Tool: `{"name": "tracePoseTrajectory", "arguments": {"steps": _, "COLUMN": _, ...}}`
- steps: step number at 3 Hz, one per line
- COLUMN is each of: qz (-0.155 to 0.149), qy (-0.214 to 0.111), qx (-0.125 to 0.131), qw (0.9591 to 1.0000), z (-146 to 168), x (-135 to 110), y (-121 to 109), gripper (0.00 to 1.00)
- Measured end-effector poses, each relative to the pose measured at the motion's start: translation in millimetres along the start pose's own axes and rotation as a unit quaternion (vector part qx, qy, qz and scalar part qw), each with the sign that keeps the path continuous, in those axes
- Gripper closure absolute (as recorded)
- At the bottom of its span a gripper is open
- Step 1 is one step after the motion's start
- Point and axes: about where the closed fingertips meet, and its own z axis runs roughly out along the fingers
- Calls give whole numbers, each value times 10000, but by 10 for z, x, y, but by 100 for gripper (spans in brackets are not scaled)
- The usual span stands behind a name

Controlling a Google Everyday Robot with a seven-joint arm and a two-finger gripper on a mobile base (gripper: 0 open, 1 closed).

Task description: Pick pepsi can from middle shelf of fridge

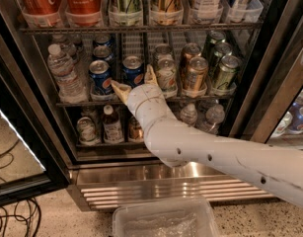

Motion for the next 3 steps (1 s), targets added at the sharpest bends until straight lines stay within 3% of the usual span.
{"name": "tracePoseTrajectory", "arguments": {"steps": 3, "qz": -184, "qy": 79, "qx": 304, "qw": 9993, "z": 214, "x": 73, "y": -55, "gripper": 30}}
